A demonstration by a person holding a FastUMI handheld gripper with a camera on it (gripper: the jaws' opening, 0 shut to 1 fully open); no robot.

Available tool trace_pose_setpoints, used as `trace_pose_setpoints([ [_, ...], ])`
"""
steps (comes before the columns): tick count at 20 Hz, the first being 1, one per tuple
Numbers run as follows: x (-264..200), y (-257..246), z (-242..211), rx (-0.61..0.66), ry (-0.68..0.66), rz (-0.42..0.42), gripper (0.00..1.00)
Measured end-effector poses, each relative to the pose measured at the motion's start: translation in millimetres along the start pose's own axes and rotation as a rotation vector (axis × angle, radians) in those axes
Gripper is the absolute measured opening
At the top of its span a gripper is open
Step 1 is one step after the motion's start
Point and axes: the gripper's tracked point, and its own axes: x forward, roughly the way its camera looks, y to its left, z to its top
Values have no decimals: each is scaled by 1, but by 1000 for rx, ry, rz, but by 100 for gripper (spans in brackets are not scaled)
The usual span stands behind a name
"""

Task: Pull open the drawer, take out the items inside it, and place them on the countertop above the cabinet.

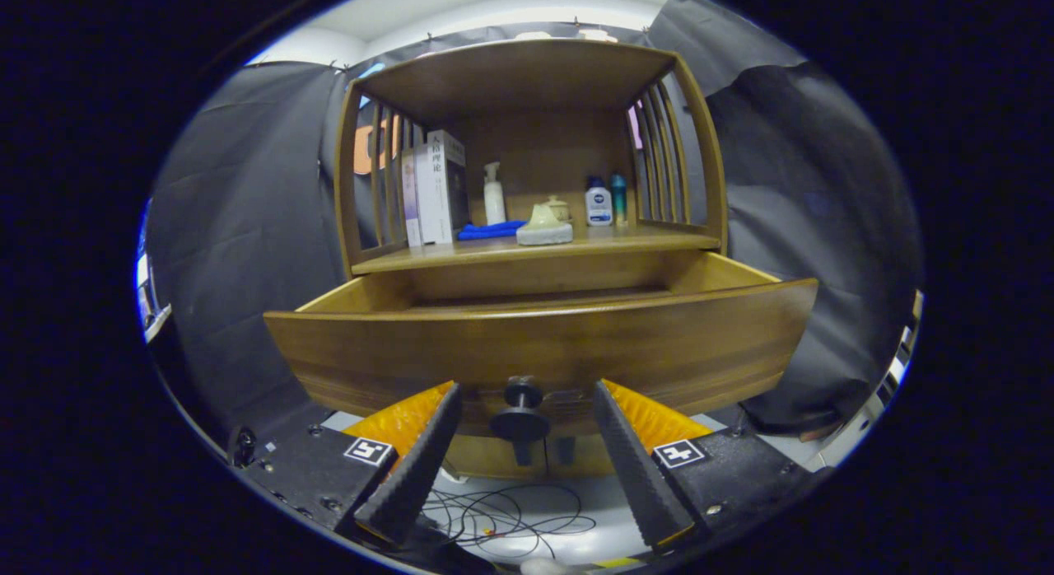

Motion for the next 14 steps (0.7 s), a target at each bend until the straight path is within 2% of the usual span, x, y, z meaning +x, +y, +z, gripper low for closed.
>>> trace_pose_setpoints([
  [9,23,2,-4,-80,-25,-47,100],
  [14,24,3,-3,-66,-49,-49,100],
])
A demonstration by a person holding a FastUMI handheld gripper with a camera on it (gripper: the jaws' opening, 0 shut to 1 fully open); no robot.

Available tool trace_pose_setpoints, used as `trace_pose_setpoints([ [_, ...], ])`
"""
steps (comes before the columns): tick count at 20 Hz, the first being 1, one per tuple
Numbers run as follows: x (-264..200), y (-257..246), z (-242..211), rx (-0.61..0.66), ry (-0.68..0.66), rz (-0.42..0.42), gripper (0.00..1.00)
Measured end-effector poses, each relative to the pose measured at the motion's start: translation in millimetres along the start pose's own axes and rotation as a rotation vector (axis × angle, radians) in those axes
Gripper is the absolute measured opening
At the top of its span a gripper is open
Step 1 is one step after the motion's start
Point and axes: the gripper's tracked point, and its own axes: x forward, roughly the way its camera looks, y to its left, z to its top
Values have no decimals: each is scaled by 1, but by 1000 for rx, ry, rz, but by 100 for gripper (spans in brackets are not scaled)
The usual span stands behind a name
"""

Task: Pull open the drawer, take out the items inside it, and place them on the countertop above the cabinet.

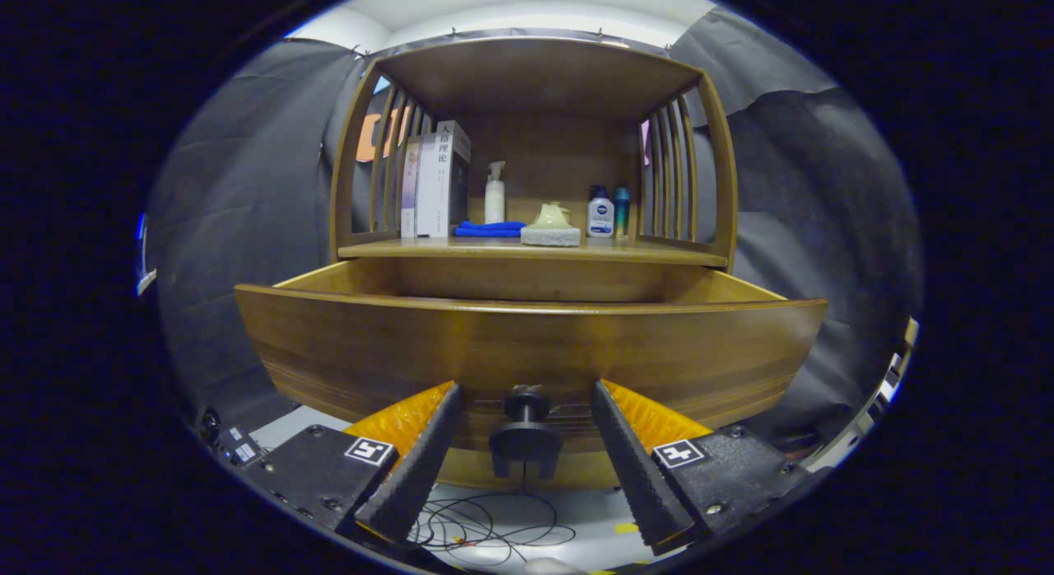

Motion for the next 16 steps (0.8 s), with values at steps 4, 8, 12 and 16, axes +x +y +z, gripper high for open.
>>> trace_pose_setpoints([
  [4,2,-2,0,2,-10,-22,100],
  [8,1,-2,1,1,-21,-25,100],
  [12,10,-5,3,2,-5,-11,99],
  [16,30,-3,11,7,-6,-10,100],
])
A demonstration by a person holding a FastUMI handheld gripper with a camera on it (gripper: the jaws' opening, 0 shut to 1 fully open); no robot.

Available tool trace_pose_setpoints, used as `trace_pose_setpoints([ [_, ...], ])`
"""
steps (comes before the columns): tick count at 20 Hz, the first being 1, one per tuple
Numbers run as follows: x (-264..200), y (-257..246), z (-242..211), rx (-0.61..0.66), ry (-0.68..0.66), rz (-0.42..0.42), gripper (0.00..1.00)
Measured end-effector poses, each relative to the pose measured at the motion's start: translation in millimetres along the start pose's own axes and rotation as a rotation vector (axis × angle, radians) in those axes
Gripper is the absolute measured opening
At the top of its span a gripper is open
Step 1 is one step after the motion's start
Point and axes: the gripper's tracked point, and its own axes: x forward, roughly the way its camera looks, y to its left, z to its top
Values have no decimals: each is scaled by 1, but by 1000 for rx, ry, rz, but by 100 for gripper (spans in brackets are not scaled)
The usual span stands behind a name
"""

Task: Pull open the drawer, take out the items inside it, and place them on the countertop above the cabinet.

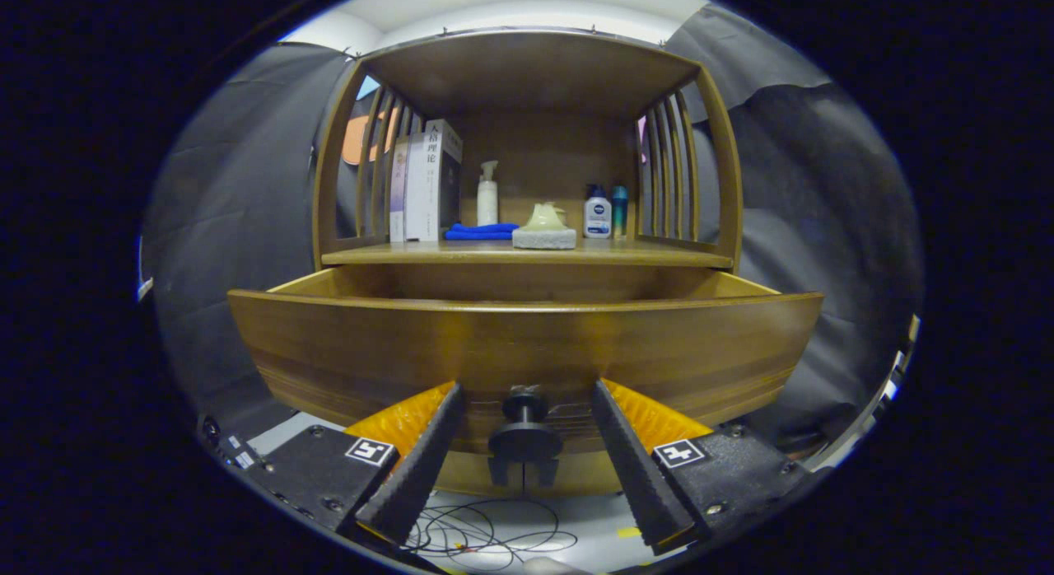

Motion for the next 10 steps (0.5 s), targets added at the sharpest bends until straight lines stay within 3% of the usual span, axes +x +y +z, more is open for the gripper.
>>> trace_pose_setpoints([
  [10,23,0,5,21,-10,20,100],
])
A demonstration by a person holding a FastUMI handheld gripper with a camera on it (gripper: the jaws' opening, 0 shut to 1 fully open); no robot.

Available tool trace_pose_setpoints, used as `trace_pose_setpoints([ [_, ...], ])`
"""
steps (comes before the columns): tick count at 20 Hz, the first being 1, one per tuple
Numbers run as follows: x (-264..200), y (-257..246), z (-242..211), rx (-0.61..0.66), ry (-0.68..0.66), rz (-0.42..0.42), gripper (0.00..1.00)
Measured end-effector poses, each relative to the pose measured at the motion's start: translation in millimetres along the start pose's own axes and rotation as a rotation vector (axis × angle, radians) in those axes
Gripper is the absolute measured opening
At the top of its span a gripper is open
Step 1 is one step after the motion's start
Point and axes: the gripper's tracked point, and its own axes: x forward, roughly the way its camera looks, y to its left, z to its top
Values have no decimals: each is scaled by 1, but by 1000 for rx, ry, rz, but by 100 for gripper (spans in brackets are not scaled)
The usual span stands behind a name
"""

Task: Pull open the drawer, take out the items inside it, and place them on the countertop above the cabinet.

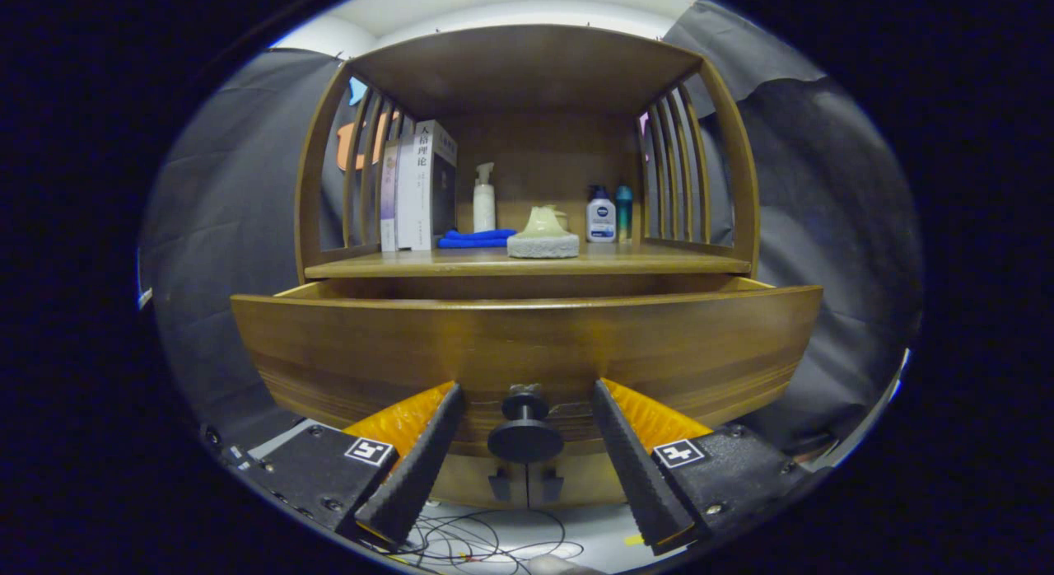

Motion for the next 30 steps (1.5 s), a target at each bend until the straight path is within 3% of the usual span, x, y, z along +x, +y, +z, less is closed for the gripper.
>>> trace_pose_setpoints([
  [23,14,-2,-6,16,2,8,100],
  [30,14,-2,-2,4,-54,-4,100],
])
